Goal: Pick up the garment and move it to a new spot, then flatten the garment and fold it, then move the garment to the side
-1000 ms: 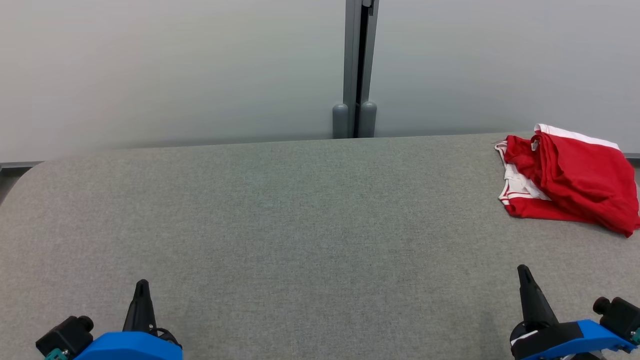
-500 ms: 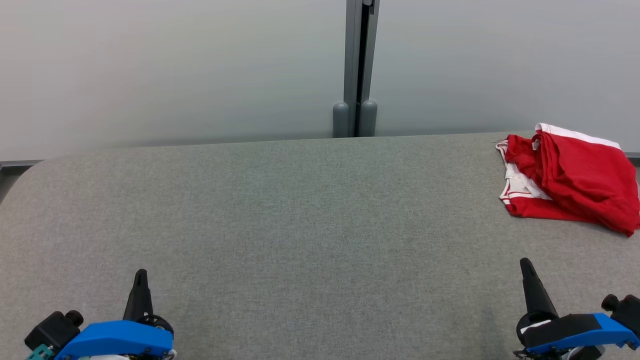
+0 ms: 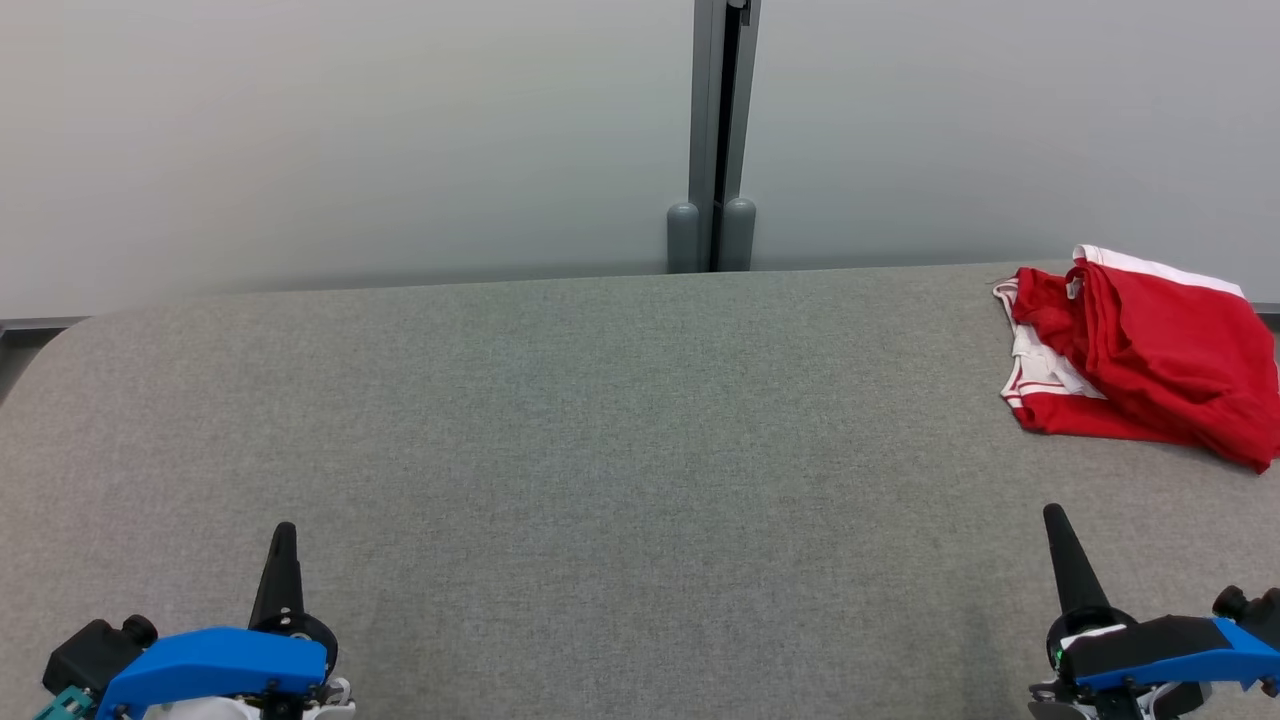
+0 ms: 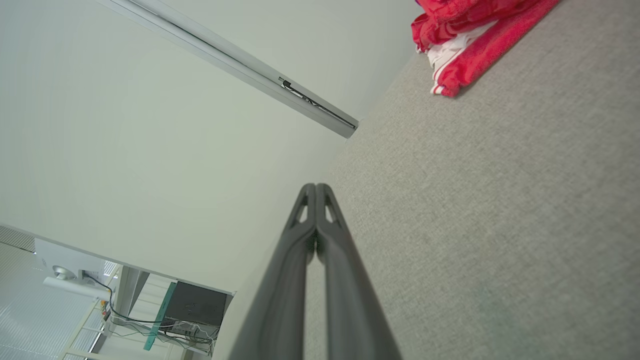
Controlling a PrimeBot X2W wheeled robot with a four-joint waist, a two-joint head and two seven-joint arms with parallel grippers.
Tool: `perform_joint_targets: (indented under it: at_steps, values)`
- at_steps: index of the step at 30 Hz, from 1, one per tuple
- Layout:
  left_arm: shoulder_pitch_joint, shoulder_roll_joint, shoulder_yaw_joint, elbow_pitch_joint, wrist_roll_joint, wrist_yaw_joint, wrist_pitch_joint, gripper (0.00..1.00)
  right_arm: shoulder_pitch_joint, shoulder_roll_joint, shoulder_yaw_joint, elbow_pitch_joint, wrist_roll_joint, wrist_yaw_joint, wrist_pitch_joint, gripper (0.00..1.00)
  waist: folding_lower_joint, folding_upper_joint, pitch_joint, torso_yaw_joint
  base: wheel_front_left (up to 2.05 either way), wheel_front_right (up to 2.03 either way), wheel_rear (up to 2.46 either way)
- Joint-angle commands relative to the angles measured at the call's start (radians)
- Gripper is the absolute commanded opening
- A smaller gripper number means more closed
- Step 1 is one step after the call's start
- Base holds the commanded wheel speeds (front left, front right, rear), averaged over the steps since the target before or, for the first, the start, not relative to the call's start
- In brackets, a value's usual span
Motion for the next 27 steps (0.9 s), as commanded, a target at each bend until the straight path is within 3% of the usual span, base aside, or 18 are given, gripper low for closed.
perform_joint_targets:
  at_steps: [1,27]
  values:
    - [-0.023,0.002,0.013,-0.013,-0.026,-0.007,0.006,0.00,-0.021,-0.006,-0.004,-0.014,0.033,0.000,0.008,0.00,-0.0001,0.0000,0.000,0.000,0.00,0.00,0.00]
    - [-0.050,-0.020,0.051,-0.024,-0.268,-0.040,0.069,0.00,-0.041,-0.006,-0.016,-0.019,0.287,0.000,0.064,0.00,-0.0001,0.0000,0.006,0.003,0.00,0.00,0.00]
